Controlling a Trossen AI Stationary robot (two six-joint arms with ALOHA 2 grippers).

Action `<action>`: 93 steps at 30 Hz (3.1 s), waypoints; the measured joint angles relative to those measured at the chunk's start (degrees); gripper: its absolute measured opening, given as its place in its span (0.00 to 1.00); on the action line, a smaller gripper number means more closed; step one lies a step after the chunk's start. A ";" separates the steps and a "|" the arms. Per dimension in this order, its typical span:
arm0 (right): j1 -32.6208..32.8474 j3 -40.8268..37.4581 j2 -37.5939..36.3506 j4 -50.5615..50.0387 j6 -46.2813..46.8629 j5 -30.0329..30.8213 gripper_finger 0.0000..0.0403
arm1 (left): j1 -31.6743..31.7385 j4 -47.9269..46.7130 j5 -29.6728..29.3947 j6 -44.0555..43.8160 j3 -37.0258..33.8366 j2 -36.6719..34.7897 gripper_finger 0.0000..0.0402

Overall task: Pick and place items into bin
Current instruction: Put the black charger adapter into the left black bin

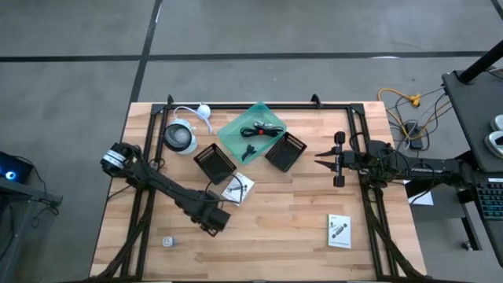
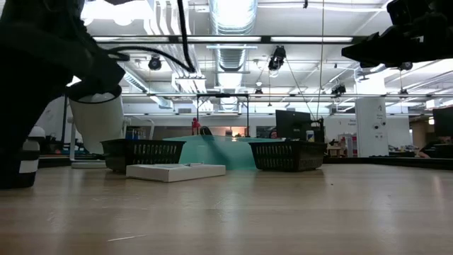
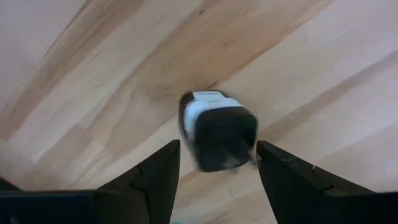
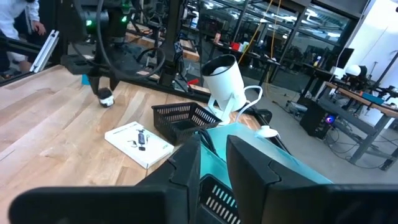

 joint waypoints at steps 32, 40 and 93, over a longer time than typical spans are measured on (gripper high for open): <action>-0.01 0.00 0.00 -0.04 0.02 0.00 0.19 | 0.15 2.59 -5.29 11.03 -1.25 -0.25 0.48; 0.00 -0.02 0.43 -0.08 0.02 -0.02 0.17 | 0.15 6.38 -3.99 15.38 -5.40 -0.25 0.48; -0.01 -0.02 0.68 -0.02 0.02 0.00 0.20 | 0.87 6.78 -10.52 25.26 -3.74 -1.74 0.32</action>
